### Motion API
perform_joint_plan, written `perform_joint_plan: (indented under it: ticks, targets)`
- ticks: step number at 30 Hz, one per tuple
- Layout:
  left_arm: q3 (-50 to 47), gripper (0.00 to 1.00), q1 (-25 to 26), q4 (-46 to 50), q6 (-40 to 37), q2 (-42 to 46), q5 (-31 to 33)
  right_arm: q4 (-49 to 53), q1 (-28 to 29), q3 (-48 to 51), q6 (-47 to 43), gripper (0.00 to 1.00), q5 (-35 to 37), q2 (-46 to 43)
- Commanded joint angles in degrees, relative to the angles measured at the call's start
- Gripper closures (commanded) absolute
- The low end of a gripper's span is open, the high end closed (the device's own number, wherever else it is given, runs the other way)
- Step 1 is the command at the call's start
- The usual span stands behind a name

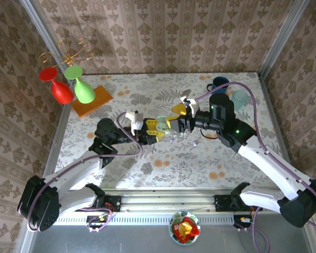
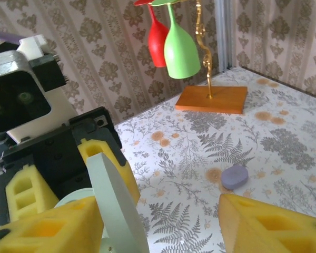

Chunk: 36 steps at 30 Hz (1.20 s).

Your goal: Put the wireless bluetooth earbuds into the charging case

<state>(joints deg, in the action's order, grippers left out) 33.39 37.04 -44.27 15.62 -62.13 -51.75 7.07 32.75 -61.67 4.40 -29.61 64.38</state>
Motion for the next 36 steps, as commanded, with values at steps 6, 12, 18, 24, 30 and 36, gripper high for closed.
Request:
perform_joint_plan:
  ticks: [6, 12, 18, 24, 30, 36]
  targets:
    - [1.5, 0.74, -0.1, -1.7, 2.6, 0.6, -4.5, -1.1, -1.3, -1.3, -1.6, 0.63, -10.8, 0.5]
    - [1.8, 0.74, 0.0, -2.6, 3.5, 0.4, -4.8, 0.9, -1.3, -1.8, -3.6, 0.68, -12.1, 1.3]
    - [1.8, 0.74, 0.0, -2.8, 3.4, 0.3, -4.7, 1.7, -1.3, -2.4, -4.5, 0.80, -11.7, 2.5]
    - [1.4, 0.74, 0.1, -2.2, 1.4, 0.1, -2.7, 2.0, -1.4, -2.4, -7.8, 1.00, -11.5, 2.4]
    - [1.7, 0.68, -0.5, -3.1, 0.4, -1.7, -1.9, -0.9, -1.1, -0.7, -12.3, 1.00, -6.3, 0.1]
    - [2.0, 0.49, -1.3, -4.1, 0.0, -2.7, -1.3, -1.7, -1.1, -0.5, -16.4, 1.00, -4.5, -1.4]
